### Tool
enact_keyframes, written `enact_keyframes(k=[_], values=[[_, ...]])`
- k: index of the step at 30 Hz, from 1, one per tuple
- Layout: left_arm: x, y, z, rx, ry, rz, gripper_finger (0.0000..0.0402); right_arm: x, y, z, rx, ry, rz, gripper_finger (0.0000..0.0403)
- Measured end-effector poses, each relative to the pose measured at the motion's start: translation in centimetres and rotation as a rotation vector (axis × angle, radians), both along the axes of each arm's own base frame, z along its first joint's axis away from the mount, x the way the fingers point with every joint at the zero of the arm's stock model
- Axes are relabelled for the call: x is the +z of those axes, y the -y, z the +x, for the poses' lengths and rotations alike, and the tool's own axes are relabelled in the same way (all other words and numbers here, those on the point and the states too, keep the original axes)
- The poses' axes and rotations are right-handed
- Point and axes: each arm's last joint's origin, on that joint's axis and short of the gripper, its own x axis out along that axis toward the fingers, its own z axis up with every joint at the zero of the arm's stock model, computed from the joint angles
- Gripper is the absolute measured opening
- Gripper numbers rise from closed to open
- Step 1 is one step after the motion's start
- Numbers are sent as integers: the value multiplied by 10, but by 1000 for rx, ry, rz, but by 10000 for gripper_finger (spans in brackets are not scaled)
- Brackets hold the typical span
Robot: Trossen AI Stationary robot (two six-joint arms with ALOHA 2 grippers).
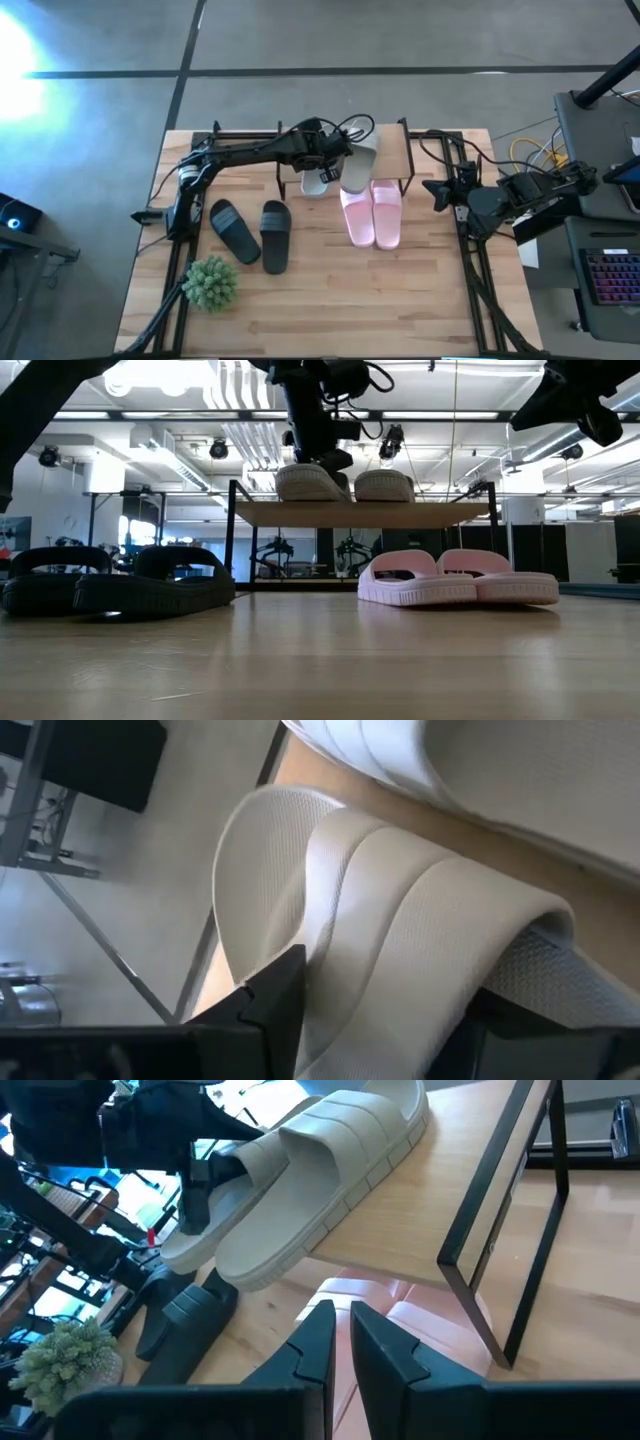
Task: Pick and place slides into the shelf
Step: Put the gray slide on the shelf
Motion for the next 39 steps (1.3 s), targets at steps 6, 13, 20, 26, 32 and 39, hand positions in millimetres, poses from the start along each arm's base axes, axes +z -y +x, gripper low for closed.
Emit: enact_keyframes(k=[6, 13, 20, 26, 32, 39], values=[[10, 3, -5, -10, 9, 16, 144, -2, 0, 0, 3, -17, -3, 28], [21, 8, -10, -13, 42, 22, 144, -3, 0, 0, 18, -28, 6, 28], [19, 14, -10, -56, 27, -37, 144, -3, 0, 0, 20, -28, 9, 28], [17, 19, -10, -54, 25, -57, 144, -3, -1, 0, 23, -29, 11, 28], [16, 22, -11, -62, 4, -67, 144, -3, -1, 0, 23, -29, 11, 28], [15, 22, -12, -62, -3, -65, 144, -3, -1, 0, 23, -29, 11, 28]])
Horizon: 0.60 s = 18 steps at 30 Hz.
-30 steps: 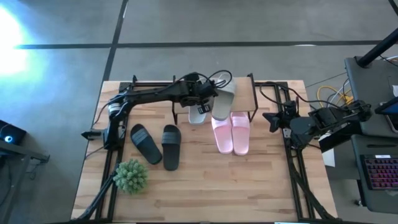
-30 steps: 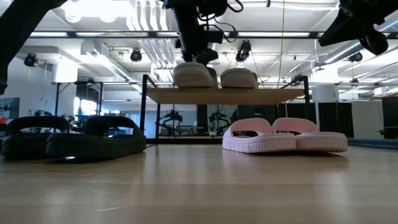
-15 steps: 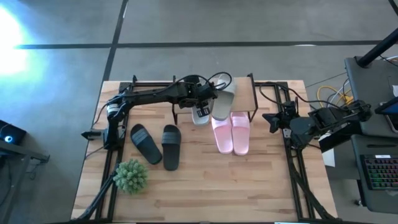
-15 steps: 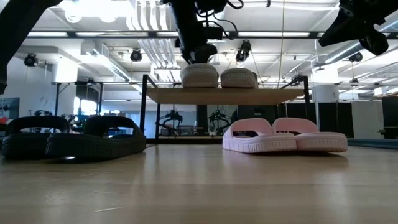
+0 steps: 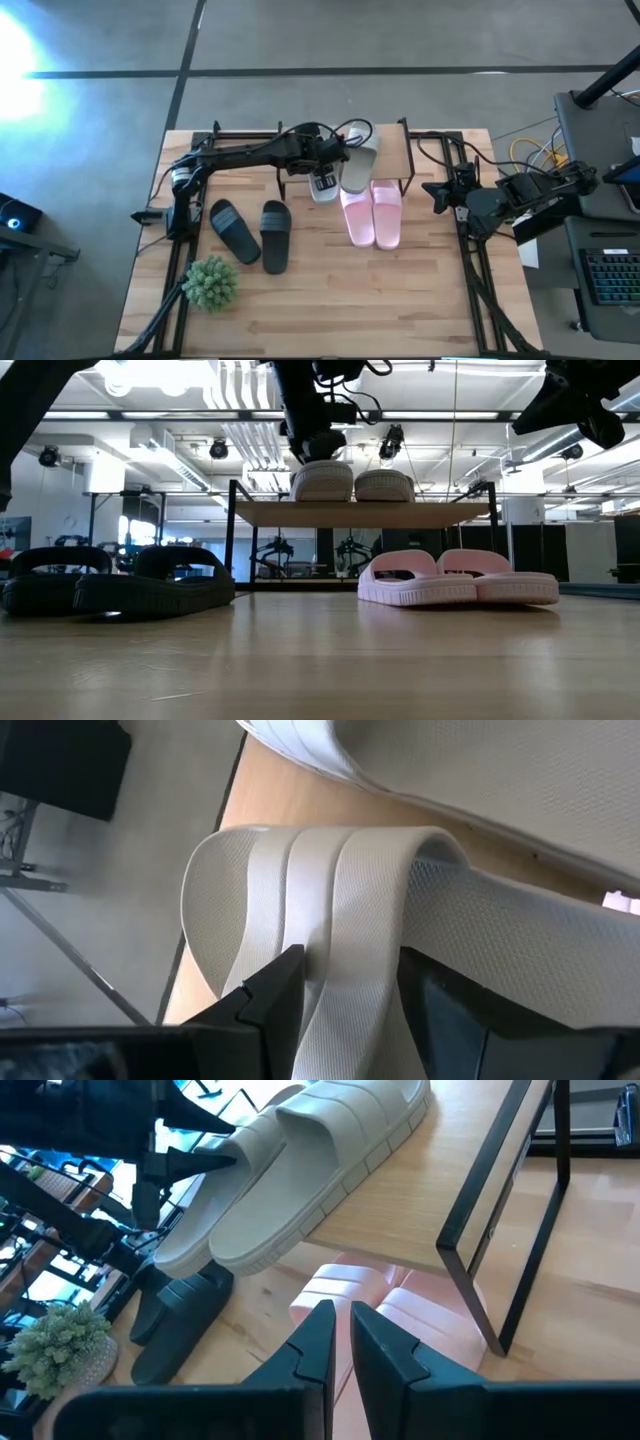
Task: Pick and place slides into the shelf
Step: Put the gray slide on the shelf
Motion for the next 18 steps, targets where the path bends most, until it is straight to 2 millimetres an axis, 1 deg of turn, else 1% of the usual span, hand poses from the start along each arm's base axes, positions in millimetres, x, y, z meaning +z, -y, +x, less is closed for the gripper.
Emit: enact_keyframes(k=[3, 6, 8, 13, 18], values=[[0, 0, 0, 4, -14, 30, 144, 0, 0, 0, 0, 0, 0, 28], [3, 0, -3, 92, -48, 175, 144, 0, 0, 0, 0, -1, 0, 28], [4, 2, -2, 87, -71, 218, 144, 0, 0, 0, 1, -1, 0, 28], [2, 8, 0, -6, -31, 65, 144, 0, 0, 0, 3, -6, -2, 28], [4, 11, 1, -23, -8, 48, 144, -1, 0, 0, 9, -16, -1, 28]])
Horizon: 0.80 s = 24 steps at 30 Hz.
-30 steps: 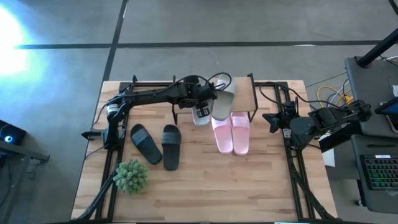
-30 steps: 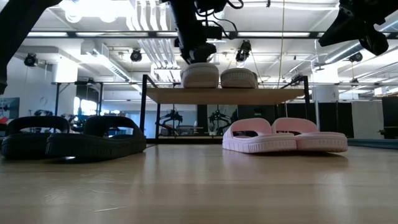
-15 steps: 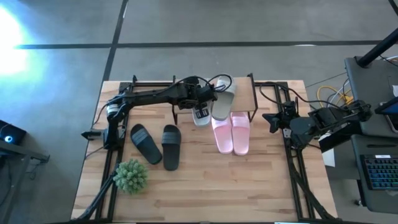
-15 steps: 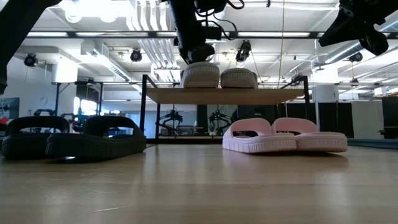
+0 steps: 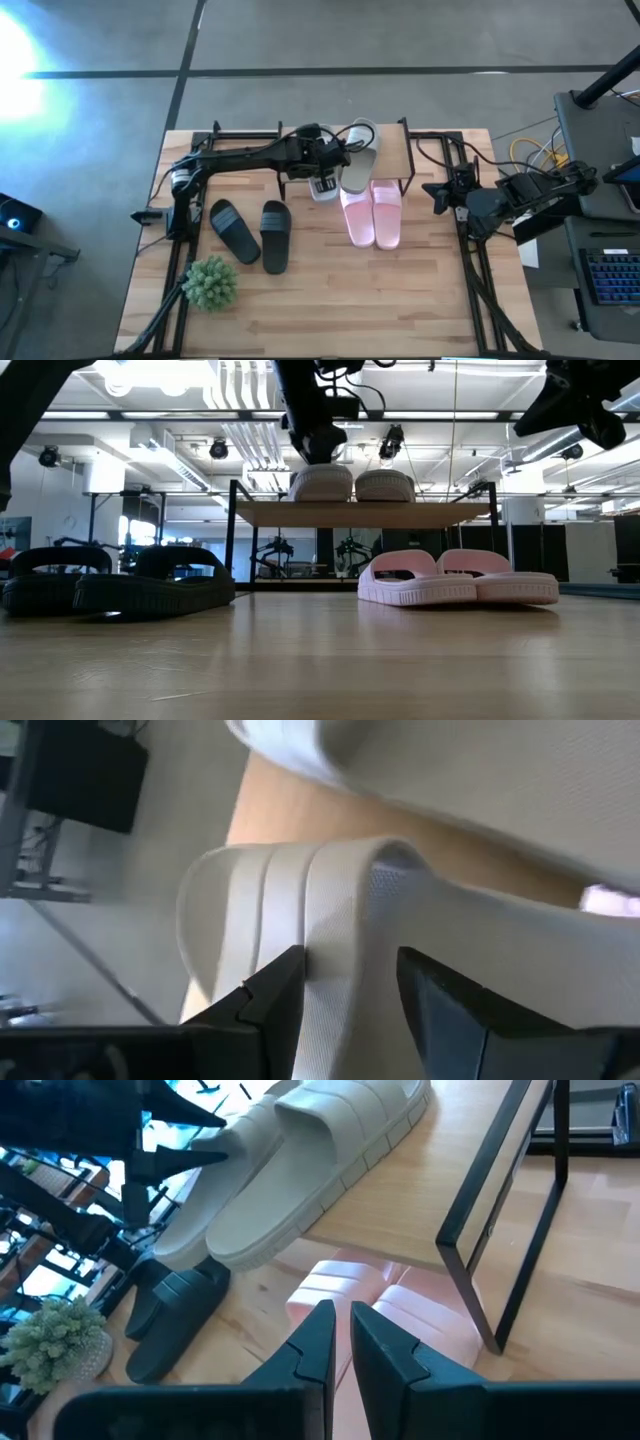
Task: Pick and place slides into the shelf
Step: Put the gray slide on the shelf, then adjust the gray slides on the shelf
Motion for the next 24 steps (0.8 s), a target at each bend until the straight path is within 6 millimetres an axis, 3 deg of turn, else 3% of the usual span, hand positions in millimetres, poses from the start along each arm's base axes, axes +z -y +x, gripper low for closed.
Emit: enact_keyframes(k=[19, 24], values=[[31, 4, -18, 14, 124, -36, 144, -3, 0, 0, 6, -24, 0, 28], [31, 13, -31, -7, 96, -263, 144, -3, 0, 0, 10, -24, 4, 28]])
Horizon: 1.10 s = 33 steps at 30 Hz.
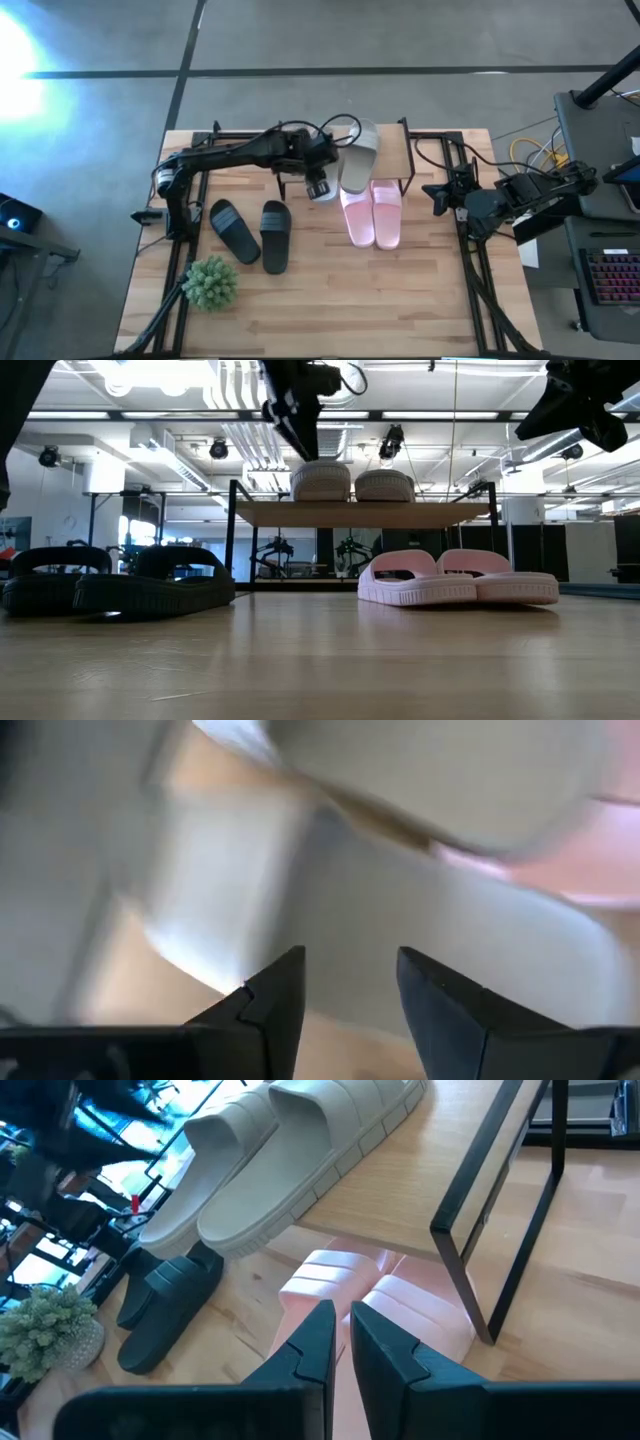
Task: Pick and place slides into the shelf
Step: Adjust the gray slides on the shelf
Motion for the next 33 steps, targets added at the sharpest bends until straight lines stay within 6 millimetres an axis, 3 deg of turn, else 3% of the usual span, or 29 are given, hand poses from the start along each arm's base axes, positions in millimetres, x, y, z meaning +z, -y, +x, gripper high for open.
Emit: enact_keyframes(k=[4, 13, 18, 23, 28, 33], values=[[-4, 5, -7, 59, -23, -179, 137, 0, 0, 0, 11, -3, 10, 28], [7, 15, -19, 185, 35, -242, 68, 0, -1, 0, 19, -5, 16, 28], [15, 17, -36, 248, 62, -268, 16, -1, -1, 1, 21, -6, 17, 28], [3, 20, -53, 336, 56, -304, 2, -1, -3, 5, 39, -19, 21, 28], [-22, 22, -62, 395, 113, -358, 1, 1, -10, 16, 196, -26, 32, 26], [-41, 19, -67, 455, 276, -421, 0, -1, -14, 30, 186, -41, 17, 9]])
